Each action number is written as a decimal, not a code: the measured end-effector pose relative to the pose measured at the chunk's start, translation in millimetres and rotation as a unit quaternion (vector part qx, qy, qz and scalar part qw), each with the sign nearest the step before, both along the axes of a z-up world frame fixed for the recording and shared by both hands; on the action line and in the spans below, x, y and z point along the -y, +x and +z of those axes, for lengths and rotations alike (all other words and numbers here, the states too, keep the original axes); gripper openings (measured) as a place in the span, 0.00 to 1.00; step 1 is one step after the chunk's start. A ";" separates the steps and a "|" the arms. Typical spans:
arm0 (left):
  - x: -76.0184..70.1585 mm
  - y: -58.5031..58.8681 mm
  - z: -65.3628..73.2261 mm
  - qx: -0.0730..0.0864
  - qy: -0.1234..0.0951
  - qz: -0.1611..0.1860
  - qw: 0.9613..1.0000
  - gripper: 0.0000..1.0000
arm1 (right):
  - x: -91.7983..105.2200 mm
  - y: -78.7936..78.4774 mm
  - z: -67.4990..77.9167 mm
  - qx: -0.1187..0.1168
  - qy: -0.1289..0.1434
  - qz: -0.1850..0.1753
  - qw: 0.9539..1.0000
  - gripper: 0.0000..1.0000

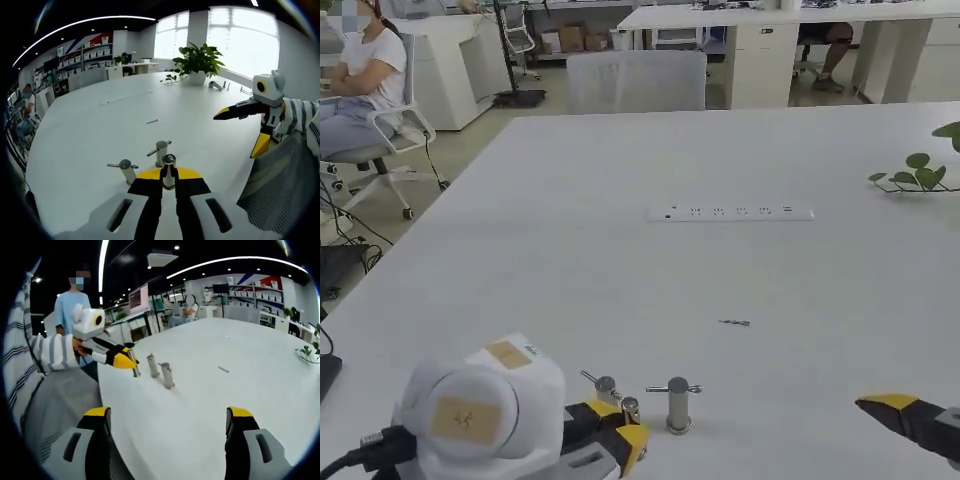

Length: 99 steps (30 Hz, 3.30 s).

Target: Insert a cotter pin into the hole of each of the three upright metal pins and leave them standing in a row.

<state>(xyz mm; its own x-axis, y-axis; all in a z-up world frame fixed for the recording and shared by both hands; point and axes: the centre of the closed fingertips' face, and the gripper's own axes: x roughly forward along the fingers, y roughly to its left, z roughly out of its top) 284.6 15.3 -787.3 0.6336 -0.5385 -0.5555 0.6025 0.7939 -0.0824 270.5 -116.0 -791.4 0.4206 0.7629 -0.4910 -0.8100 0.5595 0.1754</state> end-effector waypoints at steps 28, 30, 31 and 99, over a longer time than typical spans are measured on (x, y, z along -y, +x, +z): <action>33.5 -6.0 -32.4 -0.016 0.003 -0.028 0.999 0.07 | 4.3 -1.4 -3.9 -0.008 0.000 -0.005 1.000 0.96; 34.2 -5.4 -33.2 -0.016 0.000 -0.025 1.000 0.07 | 4.3 -1.4 -4.4 -0.008 -0.001 -0.004 1.000 0.96; 34.6 -5.0 -33.5 -0.015 -0.001 -0.024 1.000 0.07 | 4.4 -1.4 -4.6 -0.008 -0.001 -0.004 1.000 0.96; 40.7 -2.0 -43.5 0.015 0.009 -0.007 1.000 0.09 | 1.8 0.4 -8.5 -0.014 -0.001 0.004 1.000 0.96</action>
